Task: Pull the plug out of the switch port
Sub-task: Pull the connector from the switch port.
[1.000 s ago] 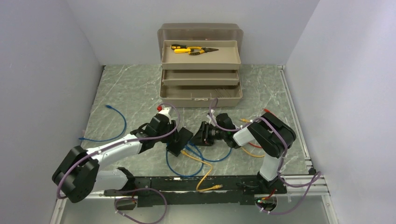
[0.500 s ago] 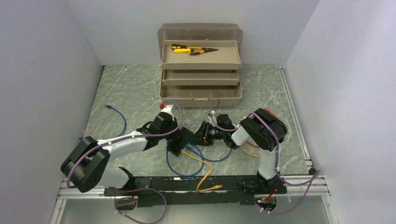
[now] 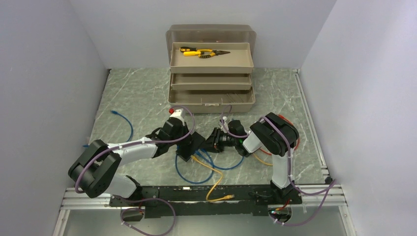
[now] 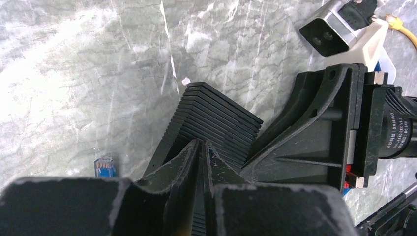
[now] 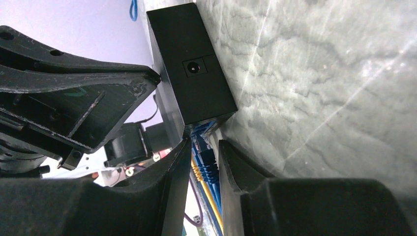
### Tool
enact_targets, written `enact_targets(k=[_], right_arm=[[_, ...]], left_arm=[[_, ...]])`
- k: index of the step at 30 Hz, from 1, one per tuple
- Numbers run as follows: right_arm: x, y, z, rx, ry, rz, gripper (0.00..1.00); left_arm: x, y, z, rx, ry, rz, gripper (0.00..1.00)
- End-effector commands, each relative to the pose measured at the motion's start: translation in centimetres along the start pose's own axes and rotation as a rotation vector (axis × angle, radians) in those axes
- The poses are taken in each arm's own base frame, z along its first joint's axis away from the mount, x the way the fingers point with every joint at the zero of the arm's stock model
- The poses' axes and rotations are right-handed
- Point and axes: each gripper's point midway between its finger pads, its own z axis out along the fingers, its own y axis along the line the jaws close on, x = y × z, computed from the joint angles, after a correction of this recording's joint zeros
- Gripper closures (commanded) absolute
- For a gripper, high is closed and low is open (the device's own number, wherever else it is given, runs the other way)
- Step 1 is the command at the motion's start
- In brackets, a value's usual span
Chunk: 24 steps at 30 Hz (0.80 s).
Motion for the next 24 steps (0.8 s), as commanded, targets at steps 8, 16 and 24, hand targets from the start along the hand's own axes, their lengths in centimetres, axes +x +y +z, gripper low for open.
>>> enact_targets(k=[8,16,24], right_arm=[[-1.1,0.7,0.3,-0.062,-0.046,0.017,0.87],[-0.8,0.9,0.2,-0.074,-0.033,-0.004,1.0],[-0.7,0.4,-0.3,-0.025,-0.045,-0.049,1.0]], left_arm=[[6.1,4.9,-0.5,-0.148,0.189,0.019,0.86],[6.1,4.7,-0.4,-0.135,0.187,0.011,0.87],[3.2,2.6,-1.5,-0.06,0.084,0.024,0.77]])
